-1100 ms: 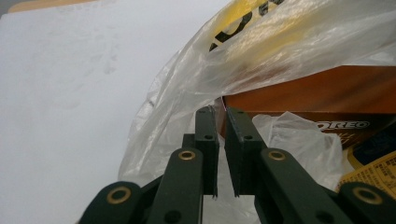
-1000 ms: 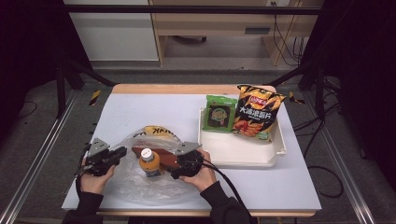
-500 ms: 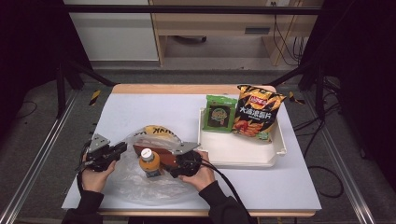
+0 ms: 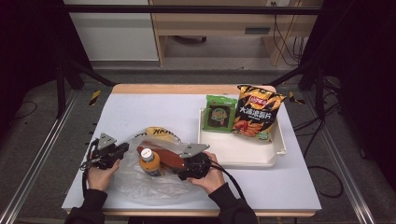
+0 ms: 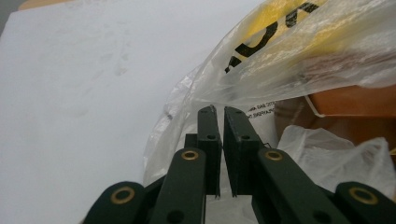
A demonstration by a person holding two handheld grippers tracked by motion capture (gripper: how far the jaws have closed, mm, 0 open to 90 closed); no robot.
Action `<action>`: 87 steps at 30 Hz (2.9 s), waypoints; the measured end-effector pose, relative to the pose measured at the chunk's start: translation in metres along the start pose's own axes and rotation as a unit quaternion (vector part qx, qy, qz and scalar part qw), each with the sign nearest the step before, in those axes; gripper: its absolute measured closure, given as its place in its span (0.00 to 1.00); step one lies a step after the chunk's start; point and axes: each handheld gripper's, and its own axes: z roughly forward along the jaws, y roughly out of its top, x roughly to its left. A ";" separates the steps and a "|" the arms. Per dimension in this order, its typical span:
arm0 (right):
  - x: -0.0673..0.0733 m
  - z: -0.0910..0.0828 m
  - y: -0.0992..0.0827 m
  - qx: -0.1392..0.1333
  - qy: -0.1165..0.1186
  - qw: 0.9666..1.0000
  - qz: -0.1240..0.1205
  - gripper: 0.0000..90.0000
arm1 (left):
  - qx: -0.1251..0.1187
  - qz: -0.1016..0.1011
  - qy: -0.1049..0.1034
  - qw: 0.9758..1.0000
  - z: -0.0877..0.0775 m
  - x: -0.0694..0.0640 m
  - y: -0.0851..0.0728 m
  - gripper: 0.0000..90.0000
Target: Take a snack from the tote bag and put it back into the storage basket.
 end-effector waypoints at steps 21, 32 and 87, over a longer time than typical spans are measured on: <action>-0.003 -0.039 0.006 -0.041 0.012 0.999 -0.004 0.49 | 0.041 0.008 -0.009 0.999 0.014 -0.003 -0.005 0.94; -0.004 -0.057 -0.001 -0.031 0.007 0.999 -0.020 0.49 | 0.029 0.004 -0.007 1.000 0.009 -0.004 -0.003 0.96; -0.010 -0.070 -0.013 -0.060 0.020 0.998 -0.008 0.49 | 0.071 0.068 -0.034 0.995 0.057 -0.029 0.020 1.00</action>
